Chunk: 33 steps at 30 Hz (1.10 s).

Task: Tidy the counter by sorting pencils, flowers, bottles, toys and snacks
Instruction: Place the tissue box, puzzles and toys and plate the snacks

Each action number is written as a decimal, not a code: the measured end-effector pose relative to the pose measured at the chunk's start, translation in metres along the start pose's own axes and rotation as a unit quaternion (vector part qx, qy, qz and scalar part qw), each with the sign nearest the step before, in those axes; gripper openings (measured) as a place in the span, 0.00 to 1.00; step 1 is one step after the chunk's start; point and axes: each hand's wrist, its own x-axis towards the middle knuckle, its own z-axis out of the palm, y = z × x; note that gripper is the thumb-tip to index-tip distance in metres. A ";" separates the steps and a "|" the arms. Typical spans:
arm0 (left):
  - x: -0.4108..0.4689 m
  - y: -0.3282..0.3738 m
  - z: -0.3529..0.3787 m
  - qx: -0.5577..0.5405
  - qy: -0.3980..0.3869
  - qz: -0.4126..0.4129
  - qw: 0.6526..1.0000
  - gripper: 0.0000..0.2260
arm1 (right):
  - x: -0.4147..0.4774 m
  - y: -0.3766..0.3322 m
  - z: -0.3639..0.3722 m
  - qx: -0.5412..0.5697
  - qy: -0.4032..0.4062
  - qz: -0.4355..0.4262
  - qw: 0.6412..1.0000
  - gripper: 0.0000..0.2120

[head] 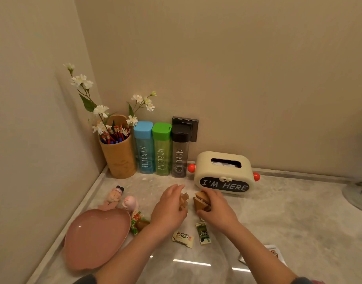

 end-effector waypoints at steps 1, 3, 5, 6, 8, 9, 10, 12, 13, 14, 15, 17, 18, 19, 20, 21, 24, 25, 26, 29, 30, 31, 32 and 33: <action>0.001 -0.001 0.002 0.013 0.005 0.001 1.000 0.32 | 0.000 0.002 0.002 0.000 0.007 0.000 1.000 0.36; 0.003 -0.004 0.005 0.032 0.012 0.005 0.999 0.31 | 0.001 0.004 0.006 -0.005 0.015 0.000 1.000 0.35; 0.004 -0.007 0.007 0.051 0.010 0.014 0.999 0.30 | 0.002 0.004 0.008 -0.008 0.019 0.000 1.000 0.33; 0.005 -0.009 0.007 0.057 0.004 0.020 0.998 0.29 | 0.003 0.004 0.009 -0.007 0.020 0.001 1.000 0.32; 0.006 -0.011 0.007 0.060 -0.008 0.026 0.998 0.27 | 0.002 0.004 0.008 0.004 0.028 0.005 1.000 0.31; 0.007 -0.011 0.007 0.058 -0.010 0.027 0.998 0.27 | 0.002 0.003 0.006 0.016 0.035 0.010 0.999 0.30; 0.009 -0.009 0.007 0.049 -0.006 0.025 0.998 0.26 | 0.001 0.002 0.002 0.031 0.043 0.014 0.998 0.30; 0.013 -0.002 0.006 0.006 0.008 0.023 1.000 0.24 | 0.000 -0.002 -0.011 0.068 0.054 0.019 0.996 0.30; 0.015 0.003 0.006 -0.022 0.014 0.027 0.999 0.23 | -0.001 -0.003 -0.020 0.085 0.057 0.020 0.995 0.30; 0.017 0.010 0.007 -0.052 0.019 0.031 0.998 0.23 | -0.003 -0.004 -0.031 0.098 0.060 0.018 0.993 0.29; 0.020 0.018 0.008 -0.085 0.019 0.032 0.996 0.22 | -0.006 -0.005 -0.043 0.112 0.065 0.017 0.991 0.28; 0.026 0.036 0.010 -0.147 0.012 0.036 0.988 0.23 | -0.014 -0.004 -0.069 0.142 0.076 0.021 0.987 0.27; 0.028 0.047 0.013 -0.179 0.005 0.038 0.983 0.22 | -0.019 -0.001 -0.082 0.159 0.084 0.027 0.983 0.27; 0.030 0.057 0.016 -0.217 -0.007 0.039 0.975 0.21 | -0.024 0.003 -0.095 0.175 0.094 0.035 0.979 0.27; 0.032 0.068 0.019 -0.261 -0.021 0.037 0.964 0.20 | -0.029 0.008 -0.107 0.190 0.107 0.044 0.975 0.27; 0.032 0.080 0.024 -0.306 -0.039 0.032 0.951 0.19 | -0.035 0.015 -0.119 0.204 0.120 0.054 0.970 0.27; 0.031 0.118 0.043 -0.398 -0.073 0.017 0.914 0.13 | -0.054 0.043 -0.150 0.226 0.143 0.071 0.961 0.25; 0.031 0.131 0.051 -0.414 -0.078 0.013 0.907 0.12 | -0.060 0.054 -0.159 0.225 0.149 0.077 0.960 0.25; 0.030 0.144 0.058 -0.425 -0.084 0.009 0.901 0.12 | -0.065 0.065 -0.167 0.221 0.153 0.083 0.959 0.26; 0.028 0.182 0.083 -0.449 -0.109 -0.010 0.887 0.15 | -0.080 0.100 -0.190 0.213 0.164 0.097 0.958 0.27; 0.027 0.194 0.092 -0.456 -0.116 -0.018 0.882 0.15 | -0.084 0.113 -0.197 0.213 0.166 0.099 0.958 0.27; 0.026 0.206 0.101 -0.461 -0.120 -0.024 0.879 0.15 | -0.087 0.126 -0.204 0.211 0.167 0.101 0.958 0.27; 0.025 0.215 0.108 -0.464 -0.124 -0.029 0.876 0.14 | -0.089 0.137 -0.209 0.208 0.168 0.103 0.958 0.27; 0.025 0.227 0.117 -0.463 -0.127 -0.035 0.876 0.14 | -0.092 0.150 -0.216 0.205 0.168 0.106 0.958 0.27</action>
